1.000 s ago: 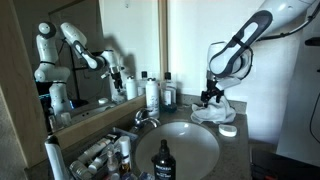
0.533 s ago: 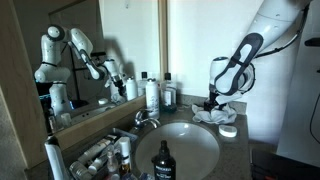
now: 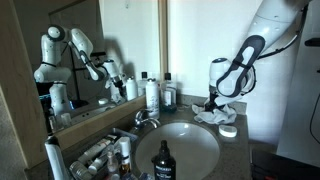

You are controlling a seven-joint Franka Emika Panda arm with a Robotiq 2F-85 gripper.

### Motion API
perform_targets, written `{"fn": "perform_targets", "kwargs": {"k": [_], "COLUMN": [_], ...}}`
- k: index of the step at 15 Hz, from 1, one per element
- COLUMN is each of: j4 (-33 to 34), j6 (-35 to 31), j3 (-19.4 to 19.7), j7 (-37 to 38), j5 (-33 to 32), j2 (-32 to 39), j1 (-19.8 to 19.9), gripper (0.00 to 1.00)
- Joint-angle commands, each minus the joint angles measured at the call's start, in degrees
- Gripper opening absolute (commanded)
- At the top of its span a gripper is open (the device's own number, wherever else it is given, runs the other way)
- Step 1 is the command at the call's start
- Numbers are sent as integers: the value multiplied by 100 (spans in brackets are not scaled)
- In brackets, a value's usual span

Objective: Use the towel to wipe the surface

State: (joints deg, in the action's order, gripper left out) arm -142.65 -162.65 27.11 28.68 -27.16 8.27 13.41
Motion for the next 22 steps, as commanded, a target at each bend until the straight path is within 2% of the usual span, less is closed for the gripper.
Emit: {"fn": "perform_targets", "kwargs": {"k": [1, 2, 6, 11, 13, 17, 22], "j4": [-129, -159, -332, -513, -515, -357, -623], "j6": [283, 349, 939, 2365, 3007, 4259, 5155], "j3": [112, 110, 2, -659, -1023, -1640, -2279], "j7": [262, 283, 404, 323, 189, -32, 268], "j5": [-90, -44, 3, 388, 871, 2116, 2991], "j2": [-193, -280, -1026, -2502, -3080, -3790, -3805], "j1": [-117, -112, -30, 313, 361, 159, -12], "gripper": [5, 8, 7, 7, 7, 7, 7]}}
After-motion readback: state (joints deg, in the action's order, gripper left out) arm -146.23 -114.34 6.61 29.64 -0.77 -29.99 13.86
